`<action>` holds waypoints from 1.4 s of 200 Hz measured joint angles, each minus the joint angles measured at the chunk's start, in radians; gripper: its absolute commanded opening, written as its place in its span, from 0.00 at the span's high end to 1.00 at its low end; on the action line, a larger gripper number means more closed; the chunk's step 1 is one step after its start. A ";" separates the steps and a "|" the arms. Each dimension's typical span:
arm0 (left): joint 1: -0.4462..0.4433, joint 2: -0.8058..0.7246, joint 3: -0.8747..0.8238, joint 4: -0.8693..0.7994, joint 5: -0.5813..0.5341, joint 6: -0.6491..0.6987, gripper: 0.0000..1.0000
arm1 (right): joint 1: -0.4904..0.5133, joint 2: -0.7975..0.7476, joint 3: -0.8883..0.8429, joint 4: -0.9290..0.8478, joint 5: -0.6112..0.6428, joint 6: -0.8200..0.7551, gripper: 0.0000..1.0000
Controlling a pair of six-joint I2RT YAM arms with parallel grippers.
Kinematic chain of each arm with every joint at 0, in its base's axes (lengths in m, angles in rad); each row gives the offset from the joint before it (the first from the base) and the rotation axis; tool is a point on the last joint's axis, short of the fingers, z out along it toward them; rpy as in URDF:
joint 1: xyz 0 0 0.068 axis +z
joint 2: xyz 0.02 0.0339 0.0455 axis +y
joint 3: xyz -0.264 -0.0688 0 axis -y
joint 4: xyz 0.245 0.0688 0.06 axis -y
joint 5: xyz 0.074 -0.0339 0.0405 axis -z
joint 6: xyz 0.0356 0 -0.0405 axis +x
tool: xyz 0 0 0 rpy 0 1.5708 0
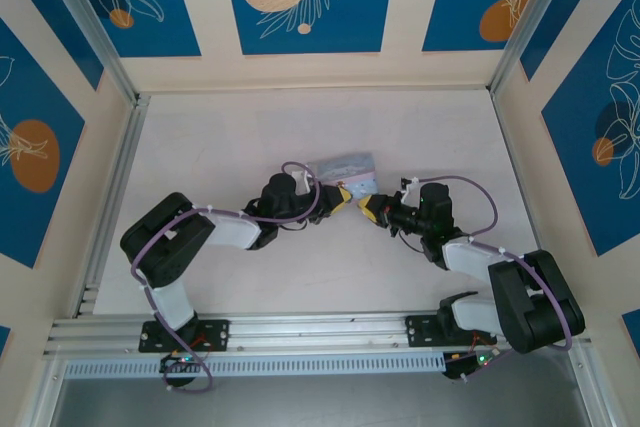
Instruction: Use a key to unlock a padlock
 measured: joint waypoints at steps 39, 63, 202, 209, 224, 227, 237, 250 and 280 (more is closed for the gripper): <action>0.001 0.000 0.000 0.000 0.000 0.000 1.00 | 0.007 0.000 0.000 0.003 0.000 0.000 1.00; 0.001 0.000 0.000 0.000 0.000 0.000 1.00 | 0.012 0.000 0.000 0.002 0.005 0.000 1.00; 0.006 0.000 0.000 0.001 -0.002 -0.002 1.00 | 0.019 0.003 0.019 -0.011 0.014 -0.001 1.00; 0.005 0.000 0.000 0.001 -0.004 -0.005 1.00 | 0.019 0.013 0.019 -0.002 0.014 -0.002 1.00; 0.005 0.000 0.000 0.001 -0.008 -0.016 1.00 | 0.019 0.031 0.019 0.026 0.011 -0.002 1.00; 0.005 0.000 0.000 0.001 -0.009 -0.016 1.00 | 0.019 0.034 0.019 0.031 0.010 -0.002 1.00; 0.005 0.000 0.000 0.002 -0.011 -0.026 1.00 | 0.020 0.049 0.019 0.055 0.010 -0.004 1.00; 0.005 0.001 0.003 0.002 -0.016 -0.031 1.00 | 0.021 0.068 0.019 0.087 0.009 -0.005 1.00; 0.005 0.006 0.015 0.002 -0.031 -0.044 1.00 | 0.021 0.095 0.019 0.142 0.008 -0.004 1.00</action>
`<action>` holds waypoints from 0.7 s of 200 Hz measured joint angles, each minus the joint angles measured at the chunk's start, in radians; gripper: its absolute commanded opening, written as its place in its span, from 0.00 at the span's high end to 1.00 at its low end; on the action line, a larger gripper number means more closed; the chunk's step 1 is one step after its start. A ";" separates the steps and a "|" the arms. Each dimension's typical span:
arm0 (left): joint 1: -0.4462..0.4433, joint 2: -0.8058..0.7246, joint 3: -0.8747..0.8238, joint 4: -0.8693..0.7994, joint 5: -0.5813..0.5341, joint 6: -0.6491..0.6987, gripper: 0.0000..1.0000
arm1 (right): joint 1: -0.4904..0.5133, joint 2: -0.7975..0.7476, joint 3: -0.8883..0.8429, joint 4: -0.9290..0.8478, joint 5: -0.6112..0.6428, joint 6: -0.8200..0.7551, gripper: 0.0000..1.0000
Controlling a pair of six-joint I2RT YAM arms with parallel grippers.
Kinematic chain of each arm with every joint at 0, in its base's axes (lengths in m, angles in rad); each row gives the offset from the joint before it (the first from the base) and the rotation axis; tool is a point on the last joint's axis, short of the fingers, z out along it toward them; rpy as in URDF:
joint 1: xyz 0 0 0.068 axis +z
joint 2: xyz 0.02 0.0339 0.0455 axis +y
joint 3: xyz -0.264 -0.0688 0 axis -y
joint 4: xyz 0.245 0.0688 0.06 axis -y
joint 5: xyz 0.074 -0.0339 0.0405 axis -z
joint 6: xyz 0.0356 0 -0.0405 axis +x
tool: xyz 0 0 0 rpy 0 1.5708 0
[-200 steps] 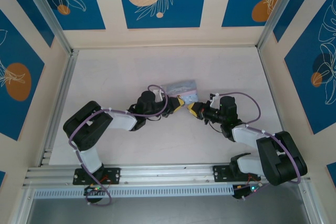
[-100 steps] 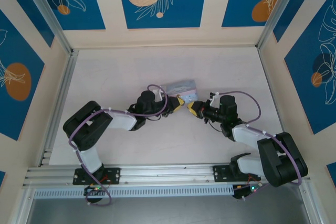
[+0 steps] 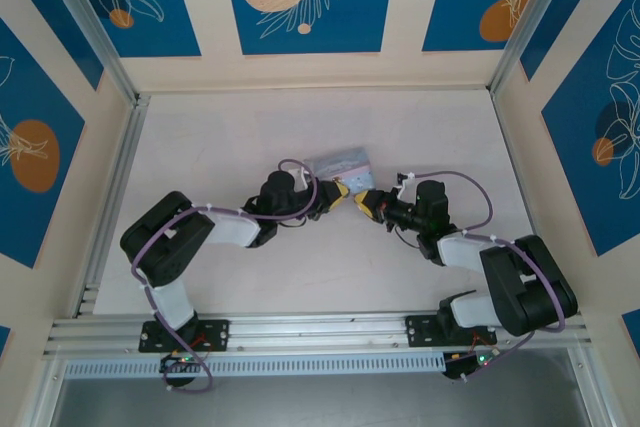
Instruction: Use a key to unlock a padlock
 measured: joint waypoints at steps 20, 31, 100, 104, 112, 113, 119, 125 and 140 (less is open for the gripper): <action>0.000 0.006 0.002 0.010 -0.007 -0.010 1.00 | 0.000 0.009 0.000 0.017 -0.001 -0.002 1.00; -0.001 0.013 0.002 0.021 -0.008 -0.014 1.00 | -0.002 0.013 0.000 0.019 -0.002 -0.005 1.00; -0.003 0.034 0.018 0.060 -0.011 -0.027 1.00 | -0.079 0.069 0.042 0.042 -0.117 -0.039 1.00; -0.003 0.034 0.018 0.060 -0.011 -0.028 1.00 | -0.080 0.069 0.042 0.042 -0.119 -0.039 1.00; -0.003 0.034 0.018 0.064 -0.011 -0.029 1.00 | -0.085 0.079 0.045 0.054 -0.130 -0.038 1.00; -0.003 0.034 0.018 0.064 -0.011 -0.029 1.00 | -0.086 0.083 0.047 0.057 -0.132 -0.038 1.00; -0.003 0.034 0.018 0.065 -0.015 -0.028 1.00 | -0.089 0.098 0.051 0.067 -0.142 -0.037 1.00; -0.003 0.034 0.018 0.064 -0.019 -0.028 1.00 | -0.089 0.110 0.055 0.077 -0.146 -0.037 1.00; -0.003 0.035 0.018 0.063 -0.027 -0.029 1.00 | -0.087 0.126 0.057 0.096 -0.151 -0.034 1.00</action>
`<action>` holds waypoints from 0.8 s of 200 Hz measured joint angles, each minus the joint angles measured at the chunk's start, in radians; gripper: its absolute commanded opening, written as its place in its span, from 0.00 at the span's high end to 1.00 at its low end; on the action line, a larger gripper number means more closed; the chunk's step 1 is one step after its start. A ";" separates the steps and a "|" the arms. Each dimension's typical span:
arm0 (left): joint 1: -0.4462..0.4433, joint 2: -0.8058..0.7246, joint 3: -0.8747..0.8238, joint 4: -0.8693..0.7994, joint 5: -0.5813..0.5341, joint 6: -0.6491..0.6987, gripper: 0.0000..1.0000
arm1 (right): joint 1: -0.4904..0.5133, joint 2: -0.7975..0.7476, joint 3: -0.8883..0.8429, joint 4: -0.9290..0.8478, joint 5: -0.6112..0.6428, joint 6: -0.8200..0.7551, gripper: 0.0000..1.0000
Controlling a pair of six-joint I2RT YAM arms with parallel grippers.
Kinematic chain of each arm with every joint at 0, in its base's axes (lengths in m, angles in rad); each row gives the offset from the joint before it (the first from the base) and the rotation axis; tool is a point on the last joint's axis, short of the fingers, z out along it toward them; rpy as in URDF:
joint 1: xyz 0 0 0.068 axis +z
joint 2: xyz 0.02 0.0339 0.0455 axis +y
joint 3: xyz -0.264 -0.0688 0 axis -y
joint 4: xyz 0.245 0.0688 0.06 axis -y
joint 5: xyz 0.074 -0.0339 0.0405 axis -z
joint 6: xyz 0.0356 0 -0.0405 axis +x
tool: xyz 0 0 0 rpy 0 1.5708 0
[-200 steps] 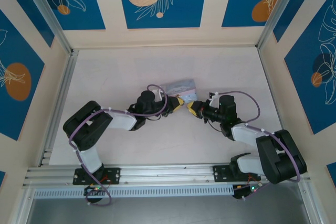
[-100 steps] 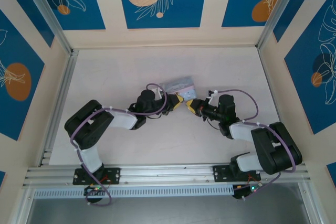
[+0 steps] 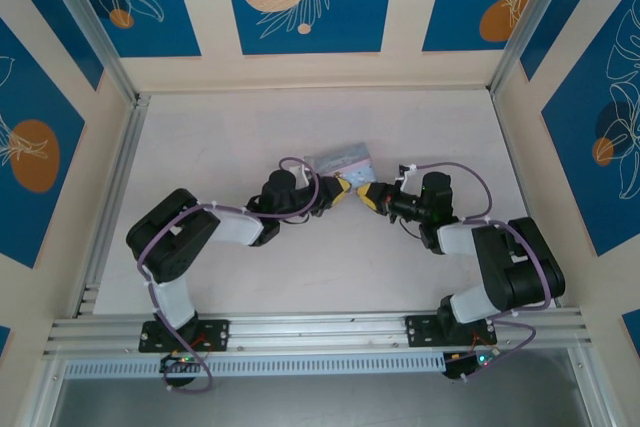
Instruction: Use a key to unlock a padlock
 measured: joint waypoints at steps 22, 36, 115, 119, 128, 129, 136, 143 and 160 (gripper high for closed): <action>0.001 0.002 0.000 0.002 -0.008 -0.003 1.00 | 0.013 0.002 0.000 0.010 0.012 0.004 1.00; 0.002 0.006 0.000 0.008 -0.013 -0.003 1.00 | 0.022 0.002 0.000 0.009 0.026 0.003 1.00; 0.002 0.011 0.000 0.003 -0.014 -0.003 1.00 | -0.018 0.068 0.023 0.031 -0.062 -0.040 1.00; 0.002 0.011 0.000 0.003 -0.013 -0.003 1.00 | -0.019 0.070 0.023 0.032 -0.068 -0.043 1.00; 0.002 0.011 0.000 0.001 -0.013 -0.003 1.00 | -0.024 0.072 0.023 0.034 -0.079 -0.051 1.00; 0.002 0.011 0.000 0.000 -0.012 -0.003 1.00 | -0.024 0.072 0.023 0.034 -0.079 -0.051 1.00; 0.002 0.011 0.000 -0.001 -0.010 -0.003 1.00 | -0.026 0.072 0.023 0.033 -0.084 -0.058 1.00; 0.002 0.011 0.000 -0.002 -0.008 -0.003 1.00 | -0.027 0.072 0.023 0.031 -0.088 -0.063 1.00; 0.002 0.011 0.000 -0.005 -0.004 -0.003 1.00 | -0.029 0.065 0.023 0.014 -0.091 -0.079 1.00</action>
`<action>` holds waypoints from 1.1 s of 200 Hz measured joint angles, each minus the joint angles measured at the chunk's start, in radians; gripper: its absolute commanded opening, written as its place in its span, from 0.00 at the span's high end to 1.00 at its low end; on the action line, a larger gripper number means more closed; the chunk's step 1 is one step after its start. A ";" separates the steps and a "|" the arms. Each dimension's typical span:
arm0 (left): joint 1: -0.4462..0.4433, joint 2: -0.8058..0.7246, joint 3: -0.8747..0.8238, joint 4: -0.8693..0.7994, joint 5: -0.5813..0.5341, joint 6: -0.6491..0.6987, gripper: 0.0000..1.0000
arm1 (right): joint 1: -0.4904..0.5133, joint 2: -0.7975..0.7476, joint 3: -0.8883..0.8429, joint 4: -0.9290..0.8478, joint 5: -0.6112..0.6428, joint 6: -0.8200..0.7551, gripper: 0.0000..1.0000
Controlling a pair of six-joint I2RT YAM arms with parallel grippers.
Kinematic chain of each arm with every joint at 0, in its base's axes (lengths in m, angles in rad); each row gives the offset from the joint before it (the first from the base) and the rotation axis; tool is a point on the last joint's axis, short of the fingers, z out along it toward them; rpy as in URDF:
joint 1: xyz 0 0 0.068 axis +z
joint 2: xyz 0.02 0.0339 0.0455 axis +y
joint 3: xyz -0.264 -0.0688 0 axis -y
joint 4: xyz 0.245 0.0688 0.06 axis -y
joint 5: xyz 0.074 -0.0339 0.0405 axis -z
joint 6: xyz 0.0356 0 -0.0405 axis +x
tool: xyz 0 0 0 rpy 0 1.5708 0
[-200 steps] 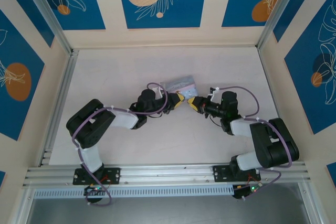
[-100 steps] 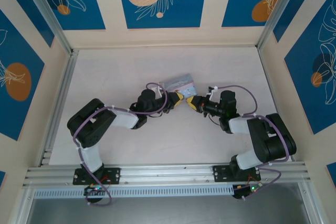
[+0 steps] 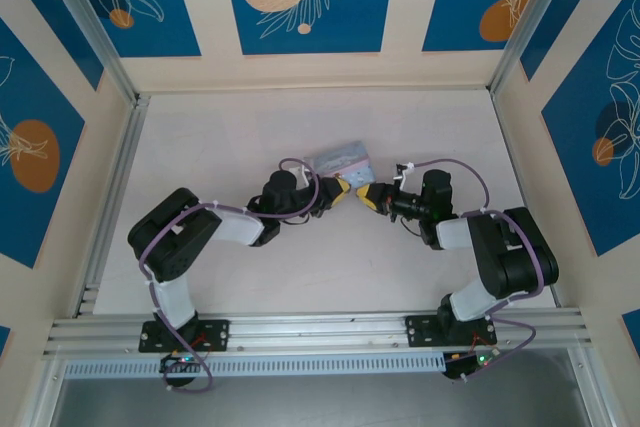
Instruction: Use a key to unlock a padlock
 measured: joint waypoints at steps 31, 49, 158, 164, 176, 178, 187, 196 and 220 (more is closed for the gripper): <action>-0.001 0.000 0.000 0.000 0.021 0.000 1.00 | 0.001 -0.048 -0.003 -0.067 0.000 -0.036 1.00; -0.001 0.000 0.000 0.001 0.035 0.000 1.00 | 0.000 -0.082 -0.003 -0.119 0.002 -0.062 1.00; 0.005 0.000 0.000 -0.003 0.050 0.001 1.00 | -0.012 -0.029 0.042 -0.148 -0.036 -0.086 1.00; 0.006 0.000 0.000 -0.003 0.050 0.001 1.00 | -0.013 -0.015 0.050 -0.141 -0.045 -0.081 1.00; 0.010 0.000 0.000 -0.002 0.050 0.001 1.00 | -0.016 0.013 0.066 -0.123 -0.064 -0.070 1.00; 0.011 0.000 0.000 -0.002 0.050 0.001 1.00 | -0.016 0.017 0.069 -0.119 -0.068 -0.068 1.00; 0.012 0.000 0.000 -0.001 0.050 0.001 1.00 | -0.018 0.037 0.079 -0.104 -0.084 -0.058 1.00; 0.013 0.000 0.001 0.000 0.051 0.001 1.00 | -0.020 0.051 0.089 -0.095 -0.098 -0.048 1.00; 0.017 0.000 0.001 0.005 0.050 0.001 1.00 | -0.022 0.075 0.108 -0.082 -0.124 -0.034 1.00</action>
